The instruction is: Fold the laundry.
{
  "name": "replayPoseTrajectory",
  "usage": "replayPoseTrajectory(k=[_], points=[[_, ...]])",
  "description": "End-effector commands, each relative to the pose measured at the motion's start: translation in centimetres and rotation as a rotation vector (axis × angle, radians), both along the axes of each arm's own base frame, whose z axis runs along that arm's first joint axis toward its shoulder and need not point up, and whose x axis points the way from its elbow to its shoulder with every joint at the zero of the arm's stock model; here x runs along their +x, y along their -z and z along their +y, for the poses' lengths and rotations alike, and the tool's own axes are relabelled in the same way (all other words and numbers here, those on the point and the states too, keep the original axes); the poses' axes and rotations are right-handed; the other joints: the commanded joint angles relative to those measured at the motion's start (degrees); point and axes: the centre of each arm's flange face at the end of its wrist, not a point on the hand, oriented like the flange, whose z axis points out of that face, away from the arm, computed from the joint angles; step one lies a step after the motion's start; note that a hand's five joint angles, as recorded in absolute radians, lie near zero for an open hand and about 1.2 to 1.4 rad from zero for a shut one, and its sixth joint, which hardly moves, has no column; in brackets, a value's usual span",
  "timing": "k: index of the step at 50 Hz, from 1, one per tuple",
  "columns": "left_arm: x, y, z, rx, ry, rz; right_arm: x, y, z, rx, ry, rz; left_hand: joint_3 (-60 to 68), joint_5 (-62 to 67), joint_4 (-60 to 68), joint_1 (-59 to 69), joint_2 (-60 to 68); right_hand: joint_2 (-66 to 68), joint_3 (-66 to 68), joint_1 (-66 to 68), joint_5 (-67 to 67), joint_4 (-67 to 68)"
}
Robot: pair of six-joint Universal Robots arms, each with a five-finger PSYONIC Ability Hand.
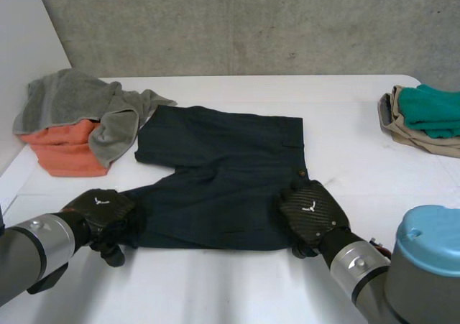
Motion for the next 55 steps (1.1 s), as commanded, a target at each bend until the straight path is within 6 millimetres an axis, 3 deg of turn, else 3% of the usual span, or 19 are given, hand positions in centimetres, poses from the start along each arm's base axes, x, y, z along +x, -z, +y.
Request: replayPoseTrajectory(k=[1,7,11,15,23,26,30,33,37,47,50,51,53,55], points=[[0.4,-0.9,-0.2,-0.033,-0.026,0.01,0.3,0.7,-0.7,-0.014,0.045,-0.014,-6.5,-6.4,-6.4,-6.2,-6.5,43.5,43.4,43.1,43.0,43.6],[0.9,-1.3,-0.3,-0.055,-0.064,0.014,0.4,0.1,-1.2,-0.044,0.05,-0.033,-23.7,-23.6,-23.6,-23.4,-23.7,47.4,47.3,46.9,46.9,47.4],[1.1,-1.2,-0.5,-0.059,-0.083,0.004,0.5,-0.4,-1.0,-0.046,0.046,-0.04,-24.4,-24.3,-24.3,-24.1,-24.4,47.4,47.3,46.9,46.9,47.4],[1.2,-0.8,-0.7,-0.067,-0.089,-0.002,0.5,-0.7,-1.0,-0.043,0.047,-0.041,-16.2,-16.1,-16.1,-15.9,-16.1,47.4,47.3,46.9,46.9,47.4],[1.4,-0.2,-1.5,-0.096,-0.121,-0.014,0.6,-0.9,-1.1,-0.051,0.047,-0.034,16.3,16.4,16.4,16.6,16.3,47.4,47.3,46.9,46.9,47.4],[1.5,-1.2,-1.4,-0.132,-0.127,-0.004,0.5,-0.8,-1.2,-0.051,0.05,-0.031,15.6,15.7,15.7,15.9,15.7,47.4,47.3,46.9,46.9,47.4],[1.6,-2.8,-1.4,-0.188,-0.141,0.029,0.5,-1.0,-1.2,-0.059,0.051,-0.026,-3.5,-3.4,-3.4,-3.2,-3.5,47.4,47.3,46.9,46.9,47.4],[1.5,-3.3,-1.2,-0.198,-0.142,0.055,0.5,-1.0,-1.2,-0.061,0.049,-0.026,-6.2,-6.1,-6.1,-5.9,-6.2,47.4,47.3,46.9,46.9,47.4],[1.2,-2.6,-1.0,-0.171,-0.135,0.054,0.5,-1.3,-1.3,-0.069,0.052,-0.031,-6.6,-6.5,-6.5,-6.3,-6.5,47.4,47.3,46.9,46.9,47.4],[0.7,2.2,-2.9,-0.088,-0.086,-0.039,0.2,-1.8,-1.6,-0.075,0.064,-0.034,-6.1,-6.0,-6.0,-5.8,-6.0,47.4,47.3,46.9,46.9,47.4],[0.3,3.7,-3.2,-0.067,-0.049,-0.074,0.1,-2.0,-1.5,-0.069,0.064,-0.03,4.3,4.4,4.4,4.6,4.4,47.4,47.3,46.9,46.9,47.4],[0.0,4.2,-3.2,-0.057,-0.026,-0.083,0.1,-2.1,-1.4,-0.066,0.061,-0.029,21.3,21.4,21.5,21.6,21.4,47.4,47.3,46.9,46.9,47.4],[-0.3,4.6,-3.1,-0.042,-0.011,-0.091,0.0,-2.2,-1.2,-0.058,0.057,-0.022,42.4,42.5,42.5,42.7,42.5,47.4,47.3,46.9,46.9,47.4],[-0.8,4.8,-2.3,-0.015,0.02,-0.098,-0.1,-2.3,-0.6,-0.047,0.039,0.017,42.5,42.6,42.6,42.8,42.6,47.4,47.3,46.9,46.9,47.4]])
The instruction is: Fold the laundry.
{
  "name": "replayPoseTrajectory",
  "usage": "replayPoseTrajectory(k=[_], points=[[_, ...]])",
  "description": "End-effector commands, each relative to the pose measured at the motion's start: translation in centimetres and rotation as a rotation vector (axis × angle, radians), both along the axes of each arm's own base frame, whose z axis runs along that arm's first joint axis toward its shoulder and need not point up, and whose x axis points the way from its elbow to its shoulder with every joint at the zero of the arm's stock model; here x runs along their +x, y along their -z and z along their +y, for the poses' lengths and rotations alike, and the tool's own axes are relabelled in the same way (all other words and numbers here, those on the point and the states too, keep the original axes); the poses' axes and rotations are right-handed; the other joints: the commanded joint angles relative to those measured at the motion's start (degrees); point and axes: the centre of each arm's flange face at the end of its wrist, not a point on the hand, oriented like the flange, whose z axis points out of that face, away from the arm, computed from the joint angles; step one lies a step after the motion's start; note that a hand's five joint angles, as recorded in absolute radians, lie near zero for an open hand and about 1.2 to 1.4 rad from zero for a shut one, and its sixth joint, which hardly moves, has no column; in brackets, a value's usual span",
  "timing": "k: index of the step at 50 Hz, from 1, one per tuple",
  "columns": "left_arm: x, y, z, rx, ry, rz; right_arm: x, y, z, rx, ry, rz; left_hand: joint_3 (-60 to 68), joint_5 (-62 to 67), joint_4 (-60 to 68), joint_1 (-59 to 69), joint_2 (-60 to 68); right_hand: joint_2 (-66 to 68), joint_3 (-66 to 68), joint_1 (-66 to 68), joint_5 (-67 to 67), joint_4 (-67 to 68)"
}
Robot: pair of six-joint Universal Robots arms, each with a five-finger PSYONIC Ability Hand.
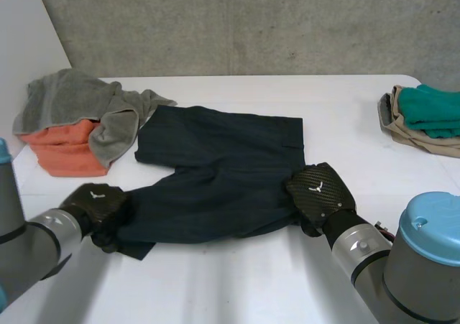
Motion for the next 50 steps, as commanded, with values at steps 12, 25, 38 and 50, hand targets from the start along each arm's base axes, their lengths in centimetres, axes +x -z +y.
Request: replayPoseTrajectory(k=[12,25,38,50], points=[[-1.1,-2.7,7.6,0.264,0.31,-0.131,-5.6,-2.2,6.1,0.325,-0.349,0.627,26.3,26.3,26.2,22.7,26.1,12.8,12.2,17.2,12.2,11.6],[-5.4,-5.9,-2.4,-0.092,0.339,-0.111,-1.5,-3.3,-3.1,0.166,-0.087,0.316,26.3,26.3,26.2,22.7,26.1,12.8,12.2,17.2,12.2,11.6],[-11.5,-7.5,-15.8,-0.53,0.155,0.047,2.6,-3.8,-12.9,-0.177,0.202,0.149,26.3,26.3,26.2,22.7,26.1,12.8,12.2,17.2,12.2,11.6],[-14.1,-1.9,-18.8,-0.564,0.1,0.012,4.7,0.7,-18.4,-0.41,0.288,0.168,-11.6,-11.6,-11.8,-15.2,-11.8,-36.2,-36.7,-31.8,-36.8,-37.3]])
